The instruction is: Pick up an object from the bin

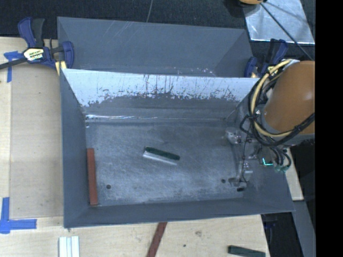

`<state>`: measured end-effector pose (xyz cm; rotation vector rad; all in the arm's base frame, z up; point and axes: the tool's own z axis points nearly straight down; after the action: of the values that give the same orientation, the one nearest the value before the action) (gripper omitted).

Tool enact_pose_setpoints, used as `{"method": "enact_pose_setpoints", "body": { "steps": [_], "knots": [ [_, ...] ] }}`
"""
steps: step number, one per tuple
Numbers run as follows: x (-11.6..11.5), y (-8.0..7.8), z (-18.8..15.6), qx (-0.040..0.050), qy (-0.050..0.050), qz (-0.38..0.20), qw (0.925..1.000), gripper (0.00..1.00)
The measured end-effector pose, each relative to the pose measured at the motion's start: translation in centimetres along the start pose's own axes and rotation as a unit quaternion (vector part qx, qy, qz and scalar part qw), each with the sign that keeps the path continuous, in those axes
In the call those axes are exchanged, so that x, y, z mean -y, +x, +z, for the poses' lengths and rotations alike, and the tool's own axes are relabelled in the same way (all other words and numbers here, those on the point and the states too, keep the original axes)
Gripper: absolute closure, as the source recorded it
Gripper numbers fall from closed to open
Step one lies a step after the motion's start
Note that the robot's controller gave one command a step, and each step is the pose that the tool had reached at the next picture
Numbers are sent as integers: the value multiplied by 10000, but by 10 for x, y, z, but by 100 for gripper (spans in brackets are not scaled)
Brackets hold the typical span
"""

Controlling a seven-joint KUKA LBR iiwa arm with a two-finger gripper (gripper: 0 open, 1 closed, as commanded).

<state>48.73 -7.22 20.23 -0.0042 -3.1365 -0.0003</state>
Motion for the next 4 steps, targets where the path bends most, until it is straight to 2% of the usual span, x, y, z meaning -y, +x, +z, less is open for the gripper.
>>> {"method": "enact_pose_setpoints", "body": {
  "steps": [1, 2, 3, 4],
  "knots": [
    [0, -2, -4, 43, 4, -12, 10000, 0],
    [35, 1, 73, 52, 12, -794, 9968, 0],
    [-36, -17, 77, 46, 9, -1207, 9927, 0],
    [-58, -11, 76, 30, -8, -1089, 9940, 0]
  ]
}}
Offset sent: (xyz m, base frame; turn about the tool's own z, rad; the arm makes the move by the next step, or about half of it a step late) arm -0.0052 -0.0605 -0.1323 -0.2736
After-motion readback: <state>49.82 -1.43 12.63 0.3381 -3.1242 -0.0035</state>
